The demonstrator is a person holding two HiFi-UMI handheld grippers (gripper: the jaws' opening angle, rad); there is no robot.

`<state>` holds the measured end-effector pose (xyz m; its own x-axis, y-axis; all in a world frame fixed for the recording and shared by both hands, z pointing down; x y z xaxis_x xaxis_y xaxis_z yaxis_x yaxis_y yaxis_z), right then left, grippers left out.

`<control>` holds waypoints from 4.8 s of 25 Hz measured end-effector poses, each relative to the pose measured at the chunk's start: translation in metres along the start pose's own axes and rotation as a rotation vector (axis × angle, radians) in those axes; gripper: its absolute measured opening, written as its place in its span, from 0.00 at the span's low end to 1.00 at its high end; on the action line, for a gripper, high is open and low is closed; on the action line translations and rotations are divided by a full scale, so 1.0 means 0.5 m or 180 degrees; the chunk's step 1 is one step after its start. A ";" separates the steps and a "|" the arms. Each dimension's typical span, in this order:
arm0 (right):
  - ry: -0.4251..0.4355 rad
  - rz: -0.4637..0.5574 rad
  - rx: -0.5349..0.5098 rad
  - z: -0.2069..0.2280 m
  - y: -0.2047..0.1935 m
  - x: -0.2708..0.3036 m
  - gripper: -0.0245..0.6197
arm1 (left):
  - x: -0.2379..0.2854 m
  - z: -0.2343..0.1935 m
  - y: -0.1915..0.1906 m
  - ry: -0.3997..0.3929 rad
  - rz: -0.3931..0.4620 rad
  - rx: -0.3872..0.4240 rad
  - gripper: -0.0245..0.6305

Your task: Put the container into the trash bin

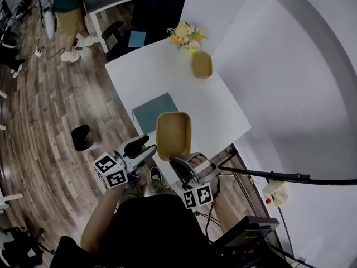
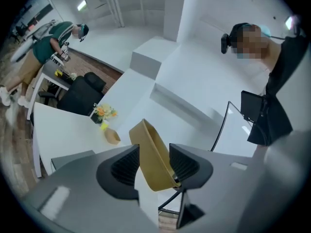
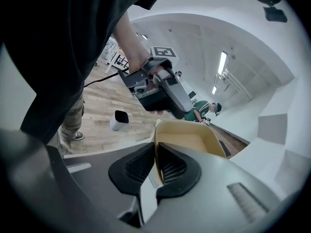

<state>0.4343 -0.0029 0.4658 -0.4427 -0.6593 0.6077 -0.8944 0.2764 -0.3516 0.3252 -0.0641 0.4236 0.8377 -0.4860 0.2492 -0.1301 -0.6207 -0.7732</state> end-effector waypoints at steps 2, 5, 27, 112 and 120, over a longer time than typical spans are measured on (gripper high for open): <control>-0.0082 0.0012 -0.0032 0.005 0.000 -0.011 0.09 | 0.014 0.006 -0.004 -0.0139 -0.0054 0.0027 0.31; -0.0209 0.0029 -0.0095 0.009 0.001 -0.027 0.09 | 0.030 0.022 -0.006 -0.0277 -0.0125 0.0012 0.32; -0.0418 0.0171 -0.0333 -0.015 0.041 -0.069 0.10 | 0.033 0.025 -0.002 -0.1241 0.0333 -0.0918 0.37; 0.4926 0.1633 0.2516 -0.210 1.003 0.215 0.38 | -1.150 -0.179 -0.270 0.1644 0.2113 -0.0448 0.36; 0.3875 0.1291 0.2680 -0.180 0.979 0.367 0.38 | -1.140 -0.252 -0.186 0.2850 0.1884 0.0105 0.20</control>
<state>-0.0905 0.0741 0.4693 -0.7975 0.4303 0.4228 -0.5955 -0.4494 -0.6659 -0.2070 0.1928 0.4269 -0.0492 -0.9865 0.1561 -0.3621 -0.1281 -0.9233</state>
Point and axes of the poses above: the fingertips, and each gripper's own axes: x forward along the fingers, z to its right, y out of its top, the point moved 3 cm from there along -x, backward along the fingers, and after that the axes turned 15 degrees about -z, right-handed, at the moved point
